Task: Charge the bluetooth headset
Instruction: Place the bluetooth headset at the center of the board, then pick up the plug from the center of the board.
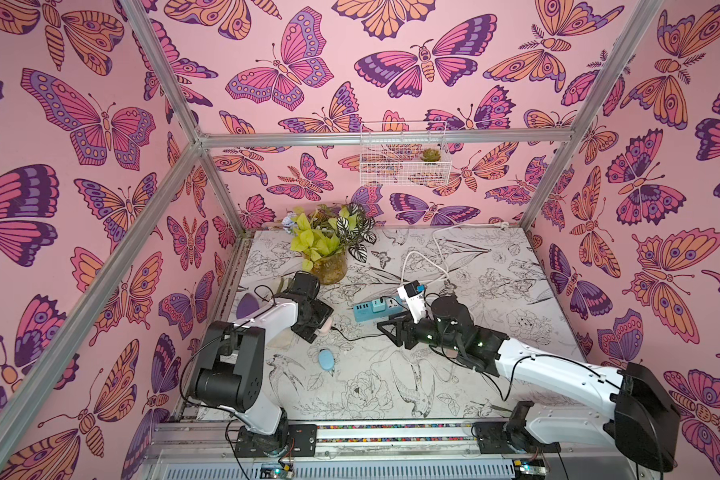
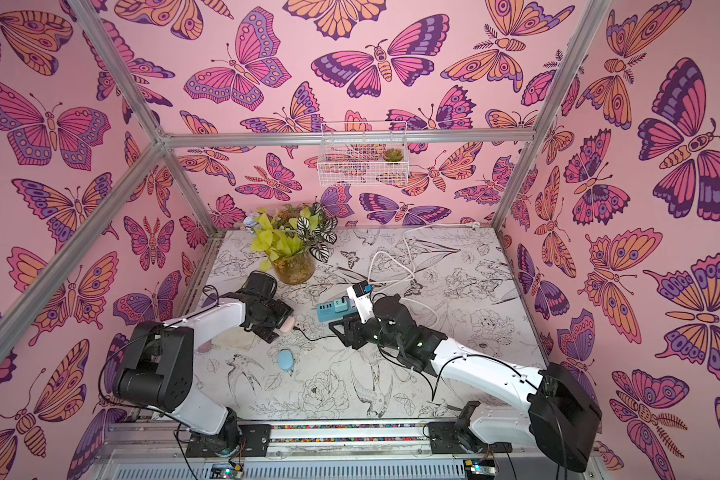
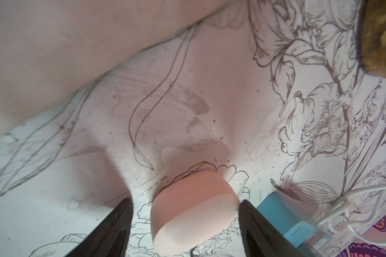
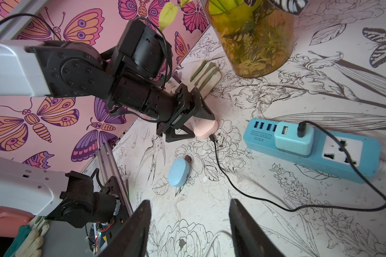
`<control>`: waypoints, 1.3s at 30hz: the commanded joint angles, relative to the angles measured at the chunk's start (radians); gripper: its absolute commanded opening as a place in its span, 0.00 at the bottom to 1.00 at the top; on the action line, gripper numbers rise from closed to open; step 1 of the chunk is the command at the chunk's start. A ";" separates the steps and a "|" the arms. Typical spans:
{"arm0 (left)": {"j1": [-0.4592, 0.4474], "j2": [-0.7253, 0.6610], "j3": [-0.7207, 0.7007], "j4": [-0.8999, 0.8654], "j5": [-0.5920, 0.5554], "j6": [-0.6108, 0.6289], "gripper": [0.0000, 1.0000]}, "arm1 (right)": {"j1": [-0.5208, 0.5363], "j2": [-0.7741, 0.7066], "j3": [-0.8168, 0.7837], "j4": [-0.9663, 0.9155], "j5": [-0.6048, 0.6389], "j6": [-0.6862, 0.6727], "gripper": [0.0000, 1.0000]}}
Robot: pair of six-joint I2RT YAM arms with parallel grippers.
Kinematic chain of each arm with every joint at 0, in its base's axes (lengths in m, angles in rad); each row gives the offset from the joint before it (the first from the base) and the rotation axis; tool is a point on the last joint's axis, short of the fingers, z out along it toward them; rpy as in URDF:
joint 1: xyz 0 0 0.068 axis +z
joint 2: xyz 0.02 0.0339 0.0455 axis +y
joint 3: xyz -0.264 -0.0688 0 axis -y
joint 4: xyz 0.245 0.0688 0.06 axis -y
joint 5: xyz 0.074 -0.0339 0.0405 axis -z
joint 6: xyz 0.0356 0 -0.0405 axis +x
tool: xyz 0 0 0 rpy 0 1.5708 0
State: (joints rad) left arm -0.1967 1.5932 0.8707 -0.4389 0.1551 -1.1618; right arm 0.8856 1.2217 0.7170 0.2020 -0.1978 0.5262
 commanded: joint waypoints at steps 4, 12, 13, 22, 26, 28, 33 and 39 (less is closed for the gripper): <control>-0.001 -0.054 0.012 -0.087 -0.029 0.056 0.94 | 0.004 -0.049 -0.009 -0.076 0.054 -0.005 0.59; -0.019 -0.204 -0.016 -0.089 0.001 0.099 0.86 | -0.010 -0.128 -0.019 -0.217 0.188 0.024 0.60; -0.025 -0.220 -0.016 -0.089 0.009 0.109 0.85 | -0.016 -0.132 -0.010 -0.258 0.211 0.041 0.60; -0.156 -0.310 0.019 -0.125 0.077 0.235 0.81 | -0.203 -0.142 0.068 -0.725 0.306 0.237 0.62; -0.247 -0.365 0.064 -0.170 0.054 0.302 0.80 | -0.290 -0.117 0.116 -0.911 0.354 0.270 0.63; -0.291 -0.374 0.076 -0.178 0.036 0.326 0.80 | -0.307 -0.089 0.139 -0.970 0.379 0.271 0.63; -0.393 -0.366 0.102 -0.183 0.029 0.379 0.79 | -0.339 0.013 0.159 -1.015 0.353 0.274 0.65; -0.491 -0.334 0.124 -0.182 0.023 0.420 0.79 | -0.383 0.132 0.151 -0.966 0.289 0.264 0.65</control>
State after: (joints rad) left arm -0.6624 1.2404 0.9730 -0.5850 0.1978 -0.7910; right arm 0.5293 1.3155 0.8600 -0.7406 0.1257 0.7856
